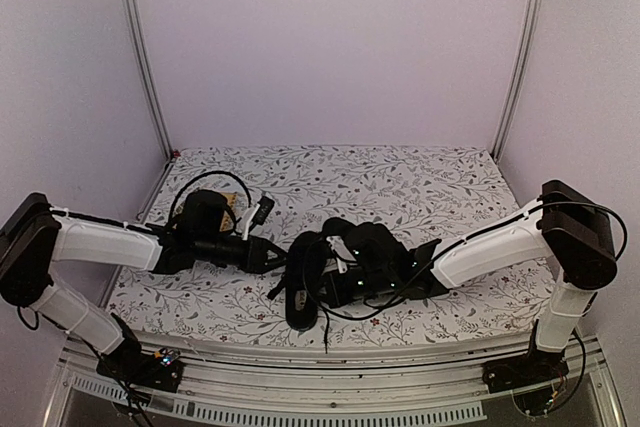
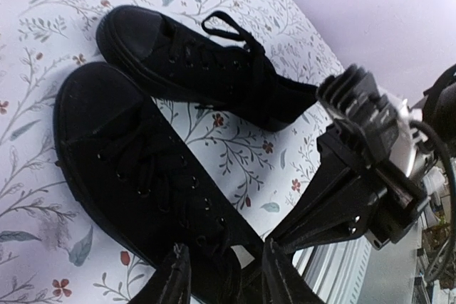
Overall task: Tie the shoes
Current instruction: Cross the half-tied shoelace with the shoelace loop.
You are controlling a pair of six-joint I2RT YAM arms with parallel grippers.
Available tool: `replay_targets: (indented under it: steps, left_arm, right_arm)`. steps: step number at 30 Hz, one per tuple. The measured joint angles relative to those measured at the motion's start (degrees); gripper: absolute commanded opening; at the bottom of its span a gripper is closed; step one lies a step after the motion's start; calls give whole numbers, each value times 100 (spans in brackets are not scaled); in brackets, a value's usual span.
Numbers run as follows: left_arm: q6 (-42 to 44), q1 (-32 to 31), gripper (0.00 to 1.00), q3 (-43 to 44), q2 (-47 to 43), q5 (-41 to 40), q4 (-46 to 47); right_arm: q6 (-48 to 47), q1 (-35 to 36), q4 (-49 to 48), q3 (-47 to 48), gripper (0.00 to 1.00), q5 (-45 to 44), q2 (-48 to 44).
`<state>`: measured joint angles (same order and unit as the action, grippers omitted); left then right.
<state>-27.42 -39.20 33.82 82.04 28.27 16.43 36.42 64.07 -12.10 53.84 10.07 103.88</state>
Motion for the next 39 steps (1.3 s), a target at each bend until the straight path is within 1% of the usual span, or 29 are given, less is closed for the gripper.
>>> replay_targets:
  steps: [5,11,14,17,18,24,31,39]
  left_arm:
    - [321,0,29,74,177,334,-411]
    - [492,0,16,136,295,442,-629]
    - [522,0,12,153,332,450,-688]
    - [525,0,1,155,350,459,-734]
    - [542,0,0,155,350,463,-741]
    - [509,0,0,155,348,503,-691]
    - [308,2,0,155,337,490,-380]
    - [164,24,0,170,339,446,-199]
  right_arm:
    - [0,0,-4,11,2,0,0]
    - [0,0,-4,11,2,0,2]
    - [0,0,-7,11,2,0,0]
    - [0,0,-7,11,2,0,0]
    - [0,0,-7,11,2,0,2]
    - [2,0,-4,11,2,-2,0]
    - [2,0,68,35,2,-66,0]
    - [2,-50,160,332,2,-188,0]
